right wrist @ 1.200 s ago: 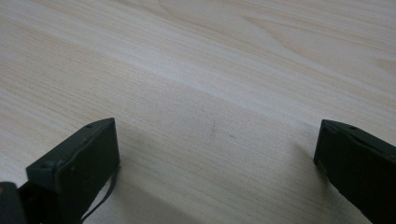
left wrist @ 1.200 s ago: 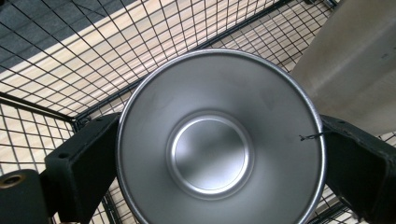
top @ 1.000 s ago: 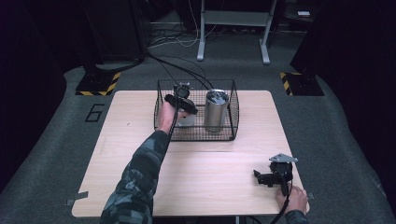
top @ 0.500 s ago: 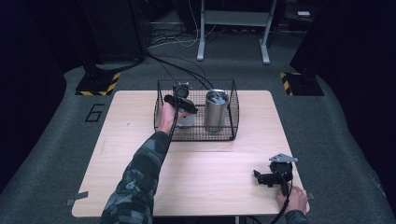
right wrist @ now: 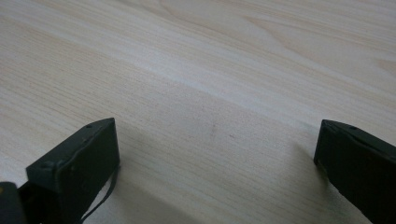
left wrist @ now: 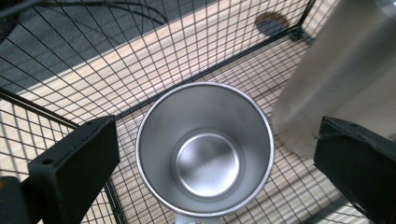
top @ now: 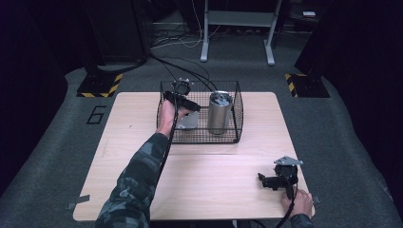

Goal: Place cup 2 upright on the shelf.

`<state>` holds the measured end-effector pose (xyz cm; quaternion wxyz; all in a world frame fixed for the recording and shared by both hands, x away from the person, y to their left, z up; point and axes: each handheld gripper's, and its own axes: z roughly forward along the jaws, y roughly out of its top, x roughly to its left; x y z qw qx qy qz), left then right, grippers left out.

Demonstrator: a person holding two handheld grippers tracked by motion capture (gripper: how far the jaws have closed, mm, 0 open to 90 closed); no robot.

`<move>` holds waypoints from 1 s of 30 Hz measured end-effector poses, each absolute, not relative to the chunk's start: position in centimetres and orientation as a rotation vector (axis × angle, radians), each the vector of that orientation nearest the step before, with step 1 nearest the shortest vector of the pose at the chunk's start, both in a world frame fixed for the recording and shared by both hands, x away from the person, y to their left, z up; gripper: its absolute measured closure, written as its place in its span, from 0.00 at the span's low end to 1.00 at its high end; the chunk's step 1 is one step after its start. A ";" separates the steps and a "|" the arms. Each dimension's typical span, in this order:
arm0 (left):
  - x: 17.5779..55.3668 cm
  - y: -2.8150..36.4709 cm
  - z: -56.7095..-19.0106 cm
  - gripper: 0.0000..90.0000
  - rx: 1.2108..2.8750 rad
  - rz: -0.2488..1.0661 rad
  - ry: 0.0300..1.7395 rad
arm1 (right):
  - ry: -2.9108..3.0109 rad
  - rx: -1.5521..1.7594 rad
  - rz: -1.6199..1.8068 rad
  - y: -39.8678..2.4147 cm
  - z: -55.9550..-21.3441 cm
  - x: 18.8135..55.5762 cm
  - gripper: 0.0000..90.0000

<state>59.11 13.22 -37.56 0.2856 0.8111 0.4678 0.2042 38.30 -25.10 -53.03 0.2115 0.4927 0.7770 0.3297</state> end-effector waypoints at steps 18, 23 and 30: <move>52.1 15.6 -33.8 0.02 2.133 0.597 1.088 | 2.154 1.377 0.920 -25.0 -53.0 38.3 0.00; 49.8 17.3 -33.5 0.03 2.115 0.619 1.063 | 2.154 1.378 0.920 -25.0 -53.0 38.3 0.00; 46.5 20.0 -34.1 0.04 2.053 0.659 1.073 | 2.154 1.378 0.919 -25.0 -53.0 38.3 0.00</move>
